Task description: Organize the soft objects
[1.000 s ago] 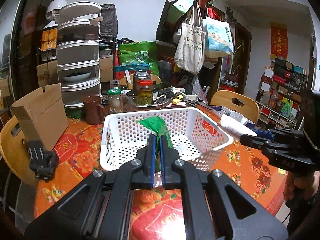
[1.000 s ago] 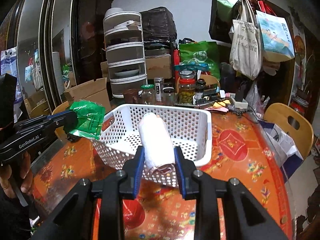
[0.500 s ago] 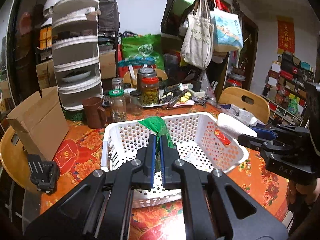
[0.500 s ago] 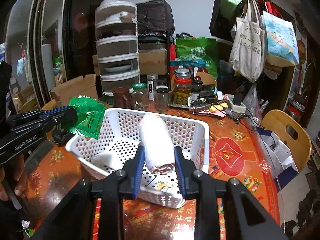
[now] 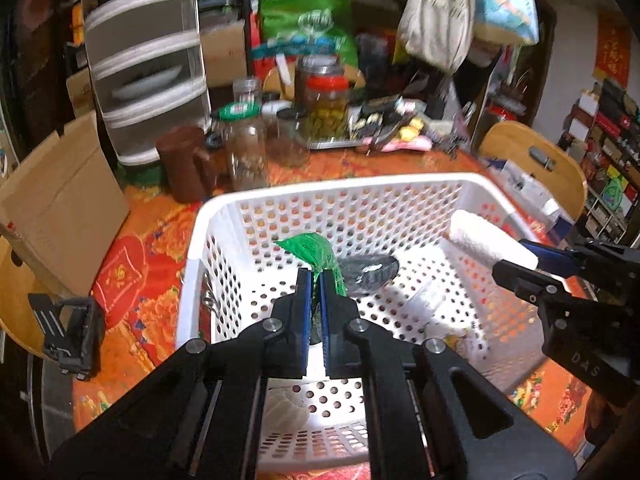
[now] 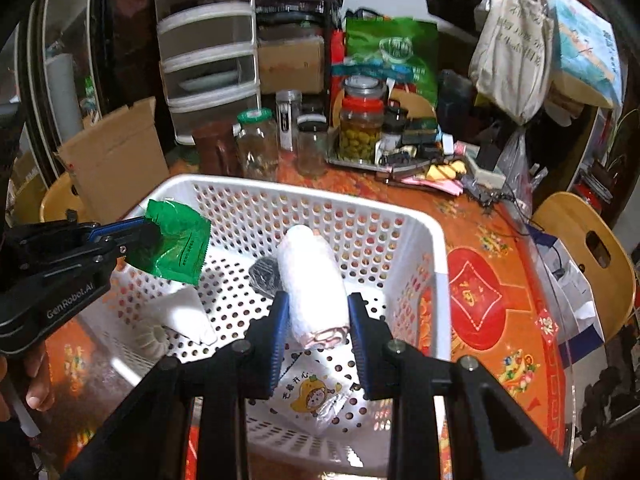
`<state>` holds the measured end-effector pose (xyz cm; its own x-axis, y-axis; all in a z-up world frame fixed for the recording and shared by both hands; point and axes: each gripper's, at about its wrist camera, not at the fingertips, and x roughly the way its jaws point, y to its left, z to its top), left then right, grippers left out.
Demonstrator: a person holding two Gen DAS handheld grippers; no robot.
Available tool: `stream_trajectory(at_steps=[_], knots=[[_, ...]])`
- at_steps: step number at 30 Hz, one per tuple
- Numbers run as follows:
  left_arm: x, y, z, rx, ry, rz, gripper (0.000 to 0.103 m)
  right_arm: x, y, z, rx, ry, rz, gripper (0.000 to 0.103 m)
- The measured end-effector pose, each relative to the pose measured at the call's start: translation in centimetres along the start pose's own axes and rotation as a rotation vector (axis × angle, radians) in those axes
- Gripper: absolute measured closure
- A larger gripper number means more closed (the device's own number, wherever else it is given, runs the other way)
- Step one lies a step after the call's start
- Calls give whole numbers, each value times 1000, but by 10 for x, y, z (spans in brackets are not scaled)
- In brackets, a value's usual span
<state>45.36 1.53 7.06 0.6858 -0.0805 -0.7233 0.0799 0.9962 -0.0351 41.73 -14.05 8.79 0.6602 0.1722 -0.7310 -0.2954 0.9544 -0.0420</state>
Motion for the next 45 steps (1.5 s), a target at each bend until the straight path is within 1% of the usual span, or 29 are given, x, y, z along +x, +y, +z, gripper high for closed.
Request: stream_trajectory(at_steps=[2,5,10,14,17,18,19,21,22,23,24,25,27,28,29,30,31,32,33,34,35,36,37,40,43,45], knots=[[14,0,0,7,29,24,99,13,2,2,-10,34,-9,75],[28,0,-2,12,69,41,99,31,4,3,-20,83,-20,75],[51,1,-6,14,127,69,99,50,7,2,-23,133,-16,75],[59,4,-11,2,146,71,99,56,6,0,-6,147,4,74],[59,7,-11,-12,150,52,99,60,2,-1,17,159,3,74],[58,6,-11,-11,143,45,97,60,1,-2,20,159,5,74],[57,6,-12,-12,142,37,94,58,1,-2,23,155,9,74],[54,6,-12,-17,137,33,76,53,0,-2,35,136,14,73],[50,5,-12,-17,129,36,72,51,0,-1,38,127,15,71],[47,5,-12,-18,117,35,64,47,-1,-1,43,115,17,68],[43,6,-12,-21,110,32,60,41,-1,0,46,98,24,61],[38,5,-12,-23,98,24,58,37,-1,0,46,85,27,51],[29,5,-12,-21,80,19,51,28,0,0,43,63,29,42],[21,3,-12,-18,60,21,50,22,0,0,43,51,34,41],[14,2,-12,-15,41,22,45,18,0,-1,45,43,37,40],[8,2,-12,-13,26,22,38,10,0,-2,48,30,43,39],[-2,1,-14,-14,7,16,34,5,0,-4,49,19,46,34],[-11,1,-15,-16,-13,7,25,-3,1,-6,49,6,46,30],[-20,0,-17,-14,-35,3,15,-8,1,-8,45,-4,44,22],[-29,0,-19,-9,-59,4,10,-16,1,-11,42,-18,43,19],[-40,-1,-23,-3,-84,6,3,-22,2,-13,43,-27,43,18],[-48,-1,-26,-1,-100,5,0,-31,1,-17,45,-43,43,16],[-57,-2,-31,2,-118,1,0,-36,1,-19,45,-52,42,13],[-78,-5,-46,13,-124,2,0,-56,2,-32,45,-78,33,8],[-95,-7,-67,21,-128,7,0,-74,3,-52,51,-88,13,7],[-105,-9,-86,26,-111,1,0,-84,6,-70,55,-88,-14,7]])
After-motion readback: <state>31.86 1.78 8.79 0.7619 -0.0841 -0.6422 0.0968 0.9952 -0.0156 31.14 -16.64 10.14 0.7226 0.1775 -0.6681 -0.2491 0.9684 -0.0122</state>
